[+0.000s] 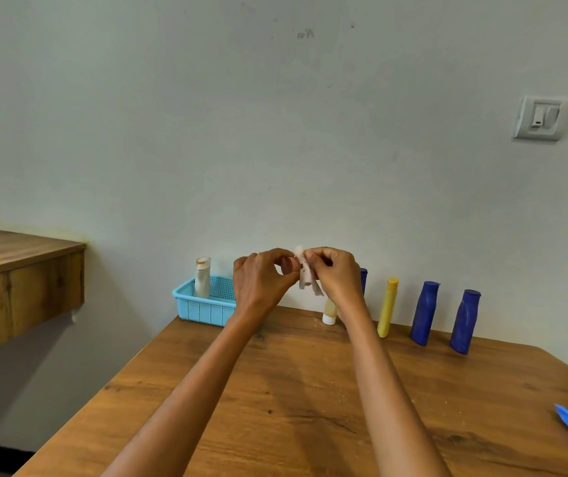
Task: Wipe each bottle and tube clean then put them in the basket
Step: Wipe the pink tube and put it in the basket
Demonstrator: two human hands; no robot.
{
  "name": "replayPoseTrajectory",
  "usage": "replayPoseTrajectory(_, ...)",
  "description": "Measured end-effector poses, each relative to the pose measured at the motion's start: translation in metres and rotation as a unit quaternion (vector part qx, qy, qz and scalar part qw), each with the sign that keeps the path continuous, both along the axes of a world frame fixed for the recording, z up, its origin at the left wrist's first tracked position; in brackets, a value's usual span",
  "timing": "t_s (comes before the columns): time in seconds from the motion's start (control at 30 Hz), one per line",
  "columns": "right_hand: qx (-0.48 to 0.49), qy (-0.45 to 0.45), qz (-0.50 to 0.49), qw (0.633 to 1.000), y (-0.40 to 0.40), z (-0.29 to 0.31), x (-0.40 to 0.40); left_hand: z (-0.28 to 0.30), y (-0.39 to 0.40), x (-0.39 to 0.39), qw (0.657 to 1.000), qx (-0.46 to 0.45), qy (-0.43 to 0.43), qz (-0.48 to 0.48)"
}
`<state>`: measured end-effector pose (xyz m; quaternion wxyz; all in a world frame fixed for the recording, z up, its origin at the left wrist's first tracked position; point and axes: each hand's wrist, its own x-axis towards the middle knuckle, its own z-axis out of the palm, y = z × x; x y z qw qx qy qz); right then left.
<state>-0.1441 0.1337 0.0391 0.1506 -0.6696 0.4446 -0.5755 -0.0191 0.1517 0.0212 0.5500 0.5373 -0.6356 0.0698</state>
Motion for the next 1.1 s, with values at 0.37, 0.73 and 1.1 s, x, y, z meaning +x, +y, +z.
replayPoseTrajectory(0.37, 0.069, -0.196, -0.058, 0.976, -0.020, -0.012, -0.038, -0.002, 0.001, -0.014, 0.997, 0.029, -0.072, 0.008)
replayPoseTrajectory(0.73, 0.053, -0.057, -0.102, 0.992, -0.018, -0.017, -0.034, 0.002, 0.004, -0.009, 0.998, 0.008, -0.057, 0.012)
replayPoseTrajectory(1.1, 0.017, -0.016, -0.042, 0.999, 0.004, 0.004, -0.004, -0.007, -0.002, -0.015, 0.997, 0.000, -0.071, 0.034)
